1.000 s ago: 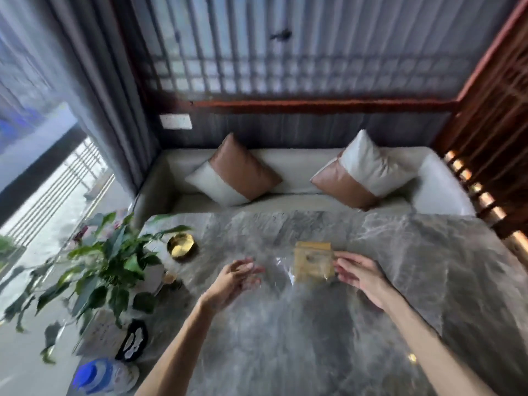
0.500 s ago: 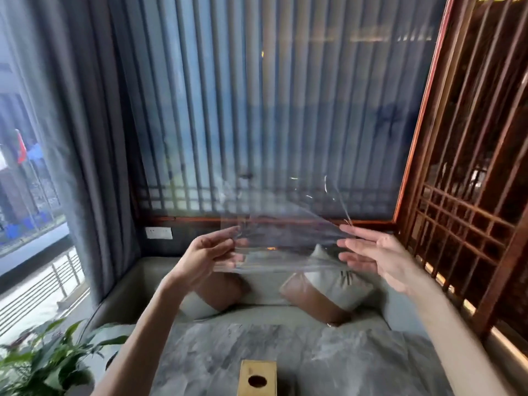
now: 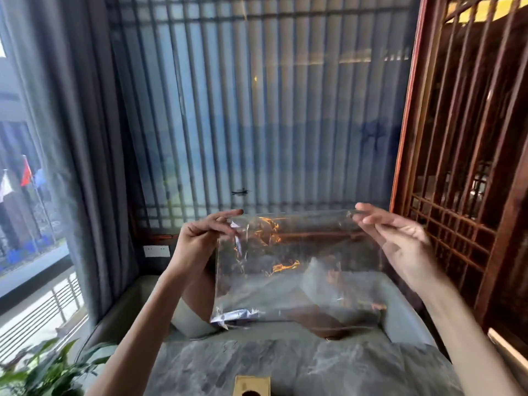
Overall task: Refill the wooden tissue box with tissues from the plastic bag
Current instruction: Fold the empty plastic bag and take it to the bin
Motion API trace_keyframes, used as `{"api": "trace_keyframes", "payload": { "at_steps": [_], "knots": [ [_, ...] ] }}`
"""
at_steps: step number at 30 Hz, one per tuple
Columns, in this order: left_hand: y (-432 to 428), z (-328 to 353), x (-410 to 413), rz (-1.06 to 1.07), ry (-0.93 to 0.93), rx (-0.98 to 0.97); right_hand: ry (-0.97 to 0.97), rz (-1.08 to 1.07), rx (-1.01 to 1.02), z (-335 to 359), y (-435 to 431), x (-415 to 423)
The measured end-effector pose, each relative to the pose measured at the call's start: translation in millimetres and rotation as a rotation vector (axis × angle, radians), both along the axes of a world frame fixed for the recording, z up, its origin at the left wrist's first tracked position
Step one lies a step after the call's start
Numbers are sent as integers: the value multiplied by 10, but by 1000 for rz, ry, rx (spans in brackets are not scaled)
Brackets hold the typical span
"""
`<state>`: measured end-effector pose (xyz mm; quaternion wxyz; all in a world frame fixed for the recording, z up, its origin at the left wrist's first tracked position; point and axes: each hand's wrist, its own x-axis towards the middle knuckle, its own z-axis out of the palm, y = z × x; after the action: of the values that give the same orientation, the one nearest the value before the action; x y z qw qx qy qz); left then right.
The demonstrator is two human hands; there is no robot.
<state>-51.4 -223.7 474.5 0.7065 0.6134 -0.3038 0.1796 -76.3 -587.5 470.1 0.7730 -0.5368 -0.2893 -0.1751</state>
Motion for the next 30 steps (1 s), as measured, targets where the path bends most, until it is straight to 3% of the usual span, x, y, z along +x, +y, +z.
{"api": "trace_keyframes", "payload": {
  "at_steps": [2, 4, 8, 10, 13, 16, 19, 22, 26, 28, 30],
  "knots": [
    [9, 52, 75, 76, -28, 8, 84, 142, 65, 87, -18, -15],
    [53, 107, 104, 109, -46, 29, 138, 150, 62, 193, 45, -14],
    [205, 157, 48, 348, -108, 243, 43, -266, -363, 495, 377, 16],
    [260, 203, 3, 462, -207, 366, -36, -311, -575, 726, 639, -6],
    [231, 279, -44, 185, -183, 641, -93, -198, -867, 1060, 1100, -52],
    [174, 314, -72, -194, 136, 631, -157, -135, -1114, 1293, 1525, -76],
    [178, 236, -76, -183, 206, 587, -218, -158, -1225, 1438, 1757, -71],
    [244, 83, -58, -79, 189, 421, -180, -184, -1060, 1368, 1684, -38],
    [432, -27, -49, -40, 270, 153, -13, -286, -531, 826, 1339, -56],
    [497, -53, -87, -2, 274, 102, 176, -178, -307, 414, 1274, -63],
    [521, -90, -111, 71, 316, 29, 336, 4, -211, 51, 1340, -61]
  ]
}}
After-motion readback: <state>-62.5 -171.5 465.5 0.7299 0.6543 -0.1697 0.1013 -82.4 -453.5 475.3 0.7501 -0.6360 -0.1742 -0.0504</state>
